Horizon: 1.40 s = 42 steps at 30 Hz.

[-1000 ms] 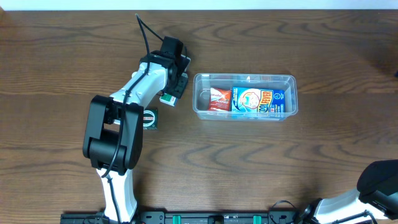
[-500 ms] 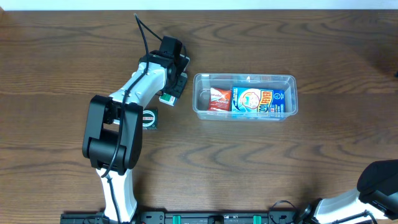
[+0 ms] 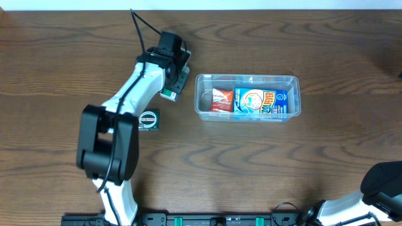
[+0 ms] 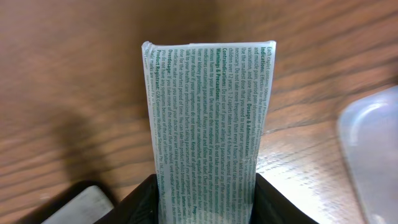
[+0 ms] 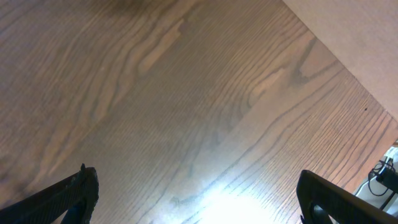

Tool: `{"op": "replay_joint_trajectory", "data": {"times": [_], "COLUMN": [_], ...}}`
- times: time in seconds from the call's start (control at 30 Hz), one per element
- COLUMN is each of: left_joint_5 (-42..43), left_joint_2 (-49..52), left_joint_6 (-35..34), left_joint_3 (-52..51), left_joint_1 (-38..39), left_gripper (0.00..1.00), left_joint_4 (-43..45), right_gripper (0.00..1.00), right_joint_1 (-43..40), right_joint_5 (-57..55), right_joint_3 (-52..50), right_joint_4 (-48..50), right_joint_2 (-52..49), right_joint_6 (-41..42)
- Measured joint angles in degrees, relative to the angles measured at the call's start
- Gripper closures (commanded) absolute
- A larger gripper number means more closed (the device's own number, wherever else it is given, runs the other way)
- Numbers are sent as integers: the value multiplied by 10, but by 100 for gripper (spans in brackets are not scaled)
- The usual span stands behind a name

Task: Pack container
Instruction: 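Lift the white-green box and carry it right over the container, then lower the white-green box into the container's right side and release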

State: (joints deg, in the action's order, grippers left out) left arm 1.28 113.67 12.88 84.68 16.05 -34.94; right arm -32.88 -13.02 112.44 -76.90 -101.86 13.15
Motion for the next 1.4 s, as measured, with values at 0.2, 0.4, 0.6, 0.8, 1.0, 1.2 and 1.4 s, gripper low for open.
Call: {"op": "replay_joint_trajectory", "data": {"times": [0.2,0.4,0.6,0.8,1.0,1.2,1.4], "left_joint_5": [-11,-17,-17,3,16,18,18], "left_joint_2": [-84,-176,-237,-222,-194,-139,-85], "left_joint_6": [0,3,27,71,94,114,150], "left_joint_3": [2,36,50,50,50,50,50], "left_joint_1": [1,20,95,193,274,317,324], "left_gripper": [56,63,63,63,63,63,64], "left_joint_4": [1,14,25,46,80,83,87], "right_gripper": [1,1,1,1,1,1,1], "right_joint_1": [0,0,0,0,0,0,0], "right_joint_5": [0,0,0,0,0,0,0], "right_joint_3": [0,0,0,0,0,0,0], "right_joint_4": [0,0,0,0,0,0,0], "right_joint_2": [0,0,0,0,0,0,0], "right_joint_6": [0,0,0,0,0,0,0]}}
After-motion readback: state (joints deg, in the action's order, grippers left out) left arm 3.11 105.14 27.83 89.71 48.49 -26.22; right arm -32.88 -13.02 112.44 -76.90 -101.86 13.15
